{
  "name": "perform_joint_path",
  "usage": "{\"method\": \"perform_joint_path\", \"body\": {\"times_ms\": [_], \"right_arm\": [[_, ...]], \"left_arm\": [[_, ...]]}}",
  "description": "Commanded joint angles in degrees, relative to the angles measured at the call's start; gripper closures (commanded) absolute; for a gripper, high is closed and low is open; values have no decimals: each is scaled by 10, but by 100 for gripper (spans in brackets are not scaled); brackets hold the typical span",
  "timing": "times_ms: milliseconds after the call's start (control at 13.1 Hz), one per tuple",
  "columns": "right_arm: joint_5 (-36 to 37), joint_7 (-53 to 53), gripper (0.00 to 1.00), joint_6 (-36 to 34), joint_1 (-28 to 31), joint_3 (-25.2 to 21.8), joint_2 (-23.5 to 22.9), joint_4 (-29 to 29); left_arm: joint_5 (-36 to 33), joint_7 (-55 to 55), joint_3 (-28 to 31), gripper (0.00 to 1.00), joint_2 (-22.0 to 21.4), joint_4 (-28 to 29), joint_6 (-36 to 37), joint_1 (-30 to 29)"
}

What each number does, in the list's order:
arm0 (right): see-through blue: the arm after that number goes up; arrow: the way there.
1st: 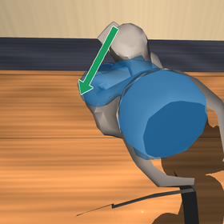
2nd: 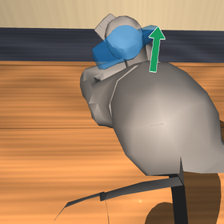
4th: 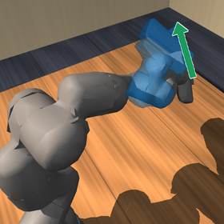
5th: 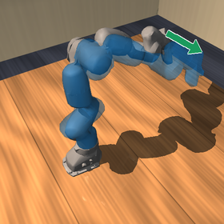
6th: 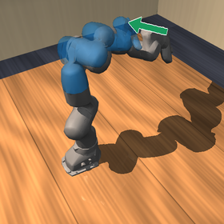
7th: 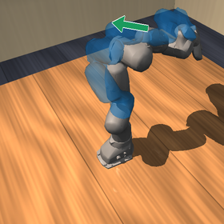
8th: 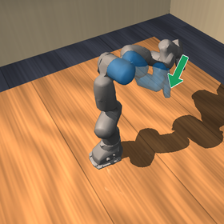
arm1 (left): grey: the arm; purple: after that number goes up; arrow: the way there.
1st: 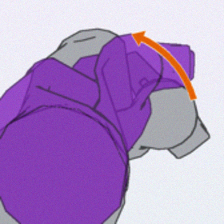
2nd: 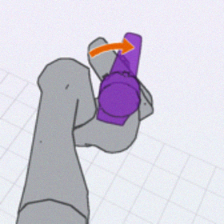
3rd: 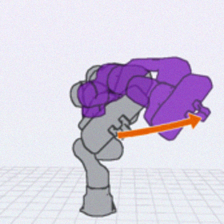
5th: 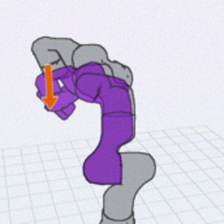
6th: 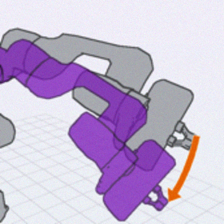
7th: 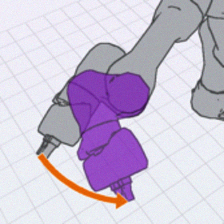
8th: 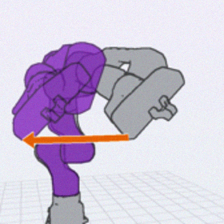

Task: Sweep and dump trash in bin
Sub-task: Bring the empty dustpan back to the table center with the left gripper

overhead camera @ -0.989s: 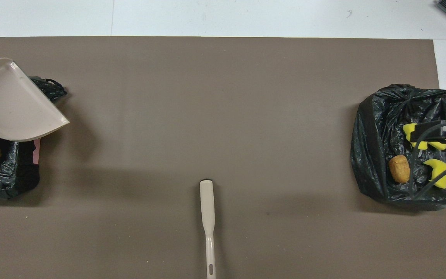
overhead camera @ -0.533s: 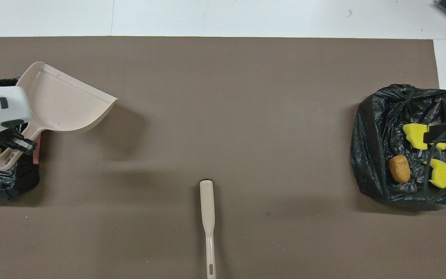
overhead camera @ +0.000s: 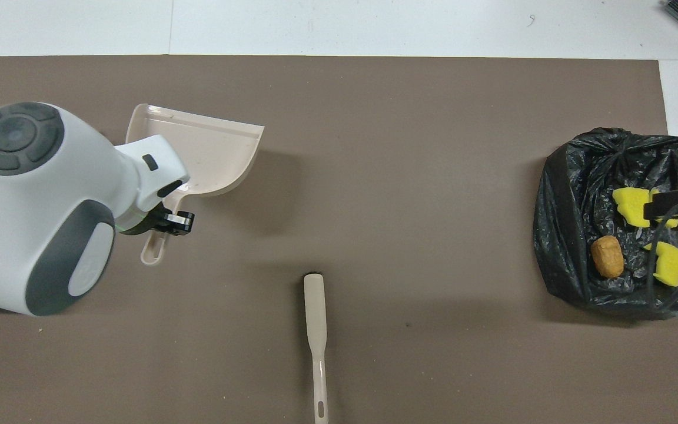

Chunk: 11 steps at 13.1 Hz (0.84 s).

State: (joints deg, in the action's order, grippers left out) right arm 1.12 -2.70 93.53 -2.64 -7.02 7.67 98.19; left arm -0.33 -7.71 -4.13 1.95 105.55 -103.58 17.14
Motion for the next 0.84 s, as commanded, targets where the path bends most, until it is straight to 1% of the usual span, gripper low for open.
{"method": "perform_joint_path", "body": {"times_ms": [0, 76, 152, 304, 457, 609, 761], "right_arm": [[-9, 13, 0, -18, 4, 15, 10, 2], [-9, 15, 0, -25, 4, 22, 15, 1], [-10, 15, 0, -32, 4, 22, 20, 1], [-11, 17, 0, -31, 4, 18, 23, 1], [-11, 16, 0, -26, 4, 20, 23, 2], [-11, 15, 0, -23, 4, 19, 23, 2], [-12, 15, 0, -26, 4, 21, 14, -3]], "left_arm": [[22, -94, 12, 100, 32, 4, -62, 62], [23, -135, 12, 100, 56, -2, -84, 89], [23, -156, 12, 100, 71, -4, -107, 104], [38, -185, 12, 100, 102, -5, -152, 128], [40, -201, 12, 100, 128, -7, -198, 137], [49, -216, 12, 100, 166, -38, -216, 138], [43, -258, 12, 100, 201, -61, -217, 165]]}}
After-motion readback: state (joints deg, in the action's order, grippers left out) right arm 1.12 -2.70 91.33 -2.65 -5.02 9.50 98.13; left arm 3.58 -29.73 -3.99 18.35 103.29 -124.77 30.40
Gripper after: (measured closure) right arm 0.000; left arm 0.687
